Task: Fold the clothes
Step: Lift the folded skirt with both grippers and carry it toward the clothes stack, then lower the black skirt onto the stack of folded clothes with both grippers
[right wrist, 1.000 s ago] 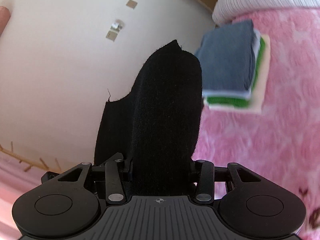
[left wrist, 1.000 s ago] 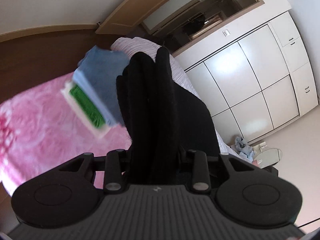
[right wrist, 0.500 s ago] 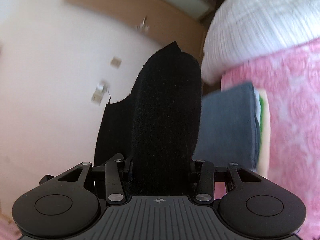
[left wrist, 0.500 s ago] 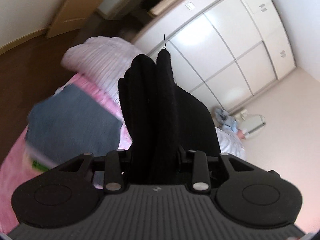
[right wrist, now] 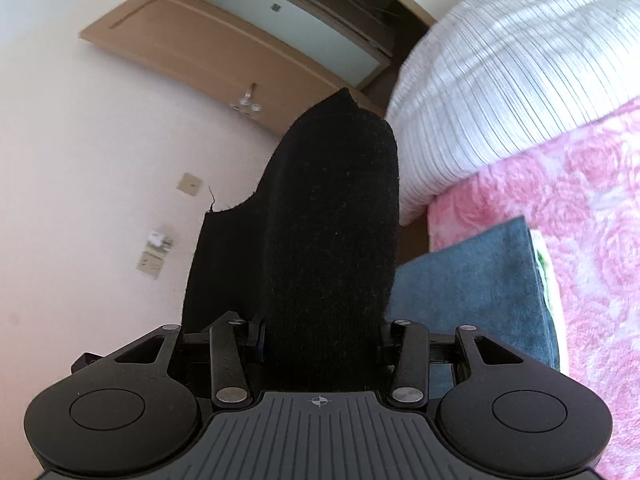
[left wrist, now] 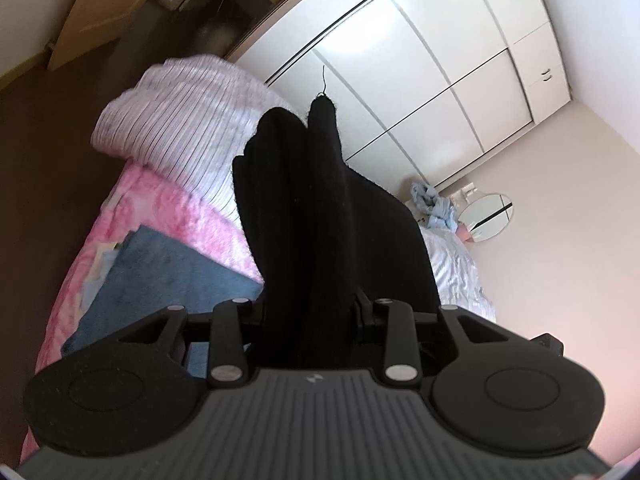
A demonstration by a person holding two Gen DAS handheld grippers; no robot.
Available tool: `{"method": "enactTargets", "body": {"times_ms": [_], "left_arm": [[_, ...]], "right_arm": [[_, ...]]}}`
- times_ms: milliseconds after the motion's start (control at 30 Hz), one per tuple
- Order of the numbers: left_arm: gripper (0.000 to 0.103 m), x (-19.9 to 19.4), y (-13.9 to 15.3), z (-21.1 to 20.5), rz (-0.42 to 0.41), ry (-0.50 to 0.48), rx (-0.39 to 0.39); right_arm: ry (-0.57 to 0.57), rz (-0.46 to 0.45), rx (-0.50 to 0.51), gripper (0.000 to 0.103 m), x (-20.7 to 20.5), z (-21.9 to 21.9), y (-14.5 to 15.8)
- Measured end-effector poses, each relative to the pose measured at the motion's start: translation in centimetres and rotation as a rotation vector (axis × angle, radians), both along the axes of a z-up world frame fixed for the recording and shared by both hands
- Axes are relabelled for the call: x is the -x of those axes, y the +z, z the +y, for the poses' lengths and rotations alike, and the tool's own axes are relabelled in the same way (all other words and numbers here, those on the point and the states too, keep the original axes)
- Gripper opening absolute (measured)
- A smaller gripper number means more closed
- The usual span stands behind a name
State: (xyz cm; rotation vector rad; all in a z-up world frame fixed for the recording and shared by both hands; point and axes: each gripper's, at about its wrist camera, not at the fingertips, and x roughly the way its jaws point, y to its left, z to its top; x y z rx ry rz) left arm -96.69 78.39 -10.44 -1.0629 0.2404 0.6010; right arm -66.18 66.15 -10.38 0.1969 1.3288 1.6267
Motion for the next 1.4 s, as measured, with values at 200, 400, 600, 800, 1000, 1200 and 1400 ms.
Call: {"method": "enactTargets", "body": {"times_ms": [200,400,600,800,1000,1200,1400], "left_arm": [[0.03,-0.3,-5.6,2.3,0.007,-0.006,0.092],[0.03,0.0,-8.4,3.2,0.013,-0.003,0.13],[0.031,-0.3,-11.4,4.6,0.043,0.007,0.151],[0.039,-0.4,-14.2,5.3,0.127,-0.007,0.181],[0.04,-1.2,-11.2,5.0,0.243,-0.006,0.056],[0.03,-3.0,-7.3,4.5,0.383,0.007,-0.117],[0.024,-5.2,-4.9,4.7,0.509,0.012,-0.253]], "right_arm": [[-0.004,-0.023,0.104,0.044,-0.1,1.6,-4.6],[0.008,-0.025,0.147,0.044,-0.6,2.5,-7.4],[0.006,-0.077,0.205,0.045,-0.2,3.3,-9.7],[-0.028,-0.152,0.284,0.058,0.5,3.4,-11.9],[-0.073,-0.273,0.243,0.059,0.7,2.8,-10.6],[-0.093,-0.514,0.153,0.057,1.9,3.3,-7.5],[-0.096,-0.717,0.066,0.034,3.5,4.5,-5.2]]}}
